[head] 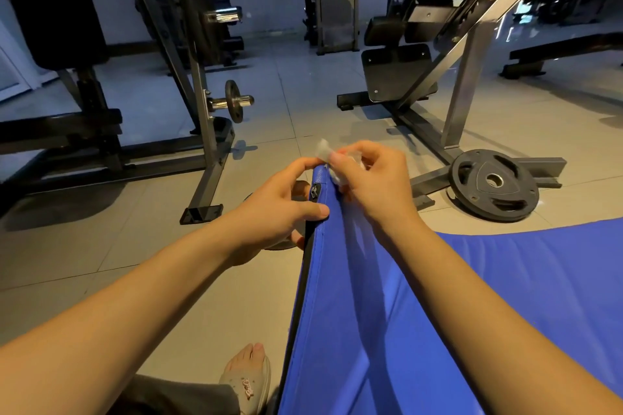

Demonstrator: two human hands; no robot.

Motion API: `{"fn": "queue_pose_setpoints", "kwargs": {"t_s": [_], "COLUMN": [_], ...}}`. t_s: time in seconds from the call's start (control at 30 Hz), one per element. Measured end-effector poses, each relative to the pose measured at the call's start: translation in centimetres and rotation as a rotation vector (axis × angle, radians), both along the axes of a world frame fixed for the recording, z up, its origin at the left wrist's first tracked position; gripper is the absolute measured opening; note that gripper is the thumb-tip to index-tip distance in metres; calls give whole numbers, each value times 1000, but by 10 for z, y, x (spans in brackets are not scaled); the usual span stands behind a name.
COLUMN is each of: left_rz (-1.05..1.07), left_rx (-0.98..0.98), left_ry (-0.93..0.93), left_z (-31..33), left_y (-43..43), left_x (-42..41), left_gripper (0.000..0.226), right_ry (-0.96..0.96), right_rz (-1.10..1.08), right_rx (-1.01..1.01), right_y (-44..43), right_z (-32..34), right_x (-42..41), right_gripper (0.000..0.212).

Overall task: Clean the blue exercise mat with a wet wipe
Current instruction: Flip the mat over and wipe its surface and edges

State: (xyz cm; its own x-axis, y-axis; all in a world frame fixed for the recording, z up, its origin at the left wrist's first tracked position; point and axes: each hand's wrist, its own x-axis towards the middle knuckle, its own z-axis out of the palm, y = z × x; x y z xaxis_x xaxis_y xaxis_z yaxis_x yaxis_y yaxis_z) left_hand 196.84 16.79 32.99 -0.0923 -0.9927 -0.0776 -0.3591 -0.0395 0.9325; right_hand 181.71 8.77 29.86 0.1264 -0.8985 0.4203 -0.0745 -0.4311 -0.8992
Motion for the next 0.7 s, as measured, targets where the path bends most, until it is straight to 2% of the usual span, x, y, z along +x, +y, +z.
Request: {"fn": "queue_pose_setpoints", "kwargs": {"t_s": [0.07,0.13,0.27,0.37,0.47,0.5,0.6,0.7], "left_rz": [12,33,41,44,50,54,89,114], "left_rx": [-10,-27,-14,-4,-1,-5,-25,-38], "left_ry": [10,3,12,-7,-44,-56,-64,-73], "left_z": [-1,-1,0,-2,-3,-3,-3,-2], "left_y": [0,0,-1,-3,-6,-7,-7,-7], "left_x": [1,2,6,7,6,5,3,0], "left_gripper": [56,55,56,56,55,55,55,55], "right_ry": [12,82,234,121,-87,-100,-39,39], "right_rz": [14,-86,-242,-222,-147,-131,-53,-20], "right_rx": [-81,-56,265,334,255,206,40,-55], "right_y": [7,-6,-31,-23,-7,-1,15,17], "right_z": [4,-15,-65,-72,-48,-37,-13,-18], "right_x": [6,-3,-34,-32,-11,-4,6,6], "right_gripper": [19,21,35,38,39,37,21,6]}}
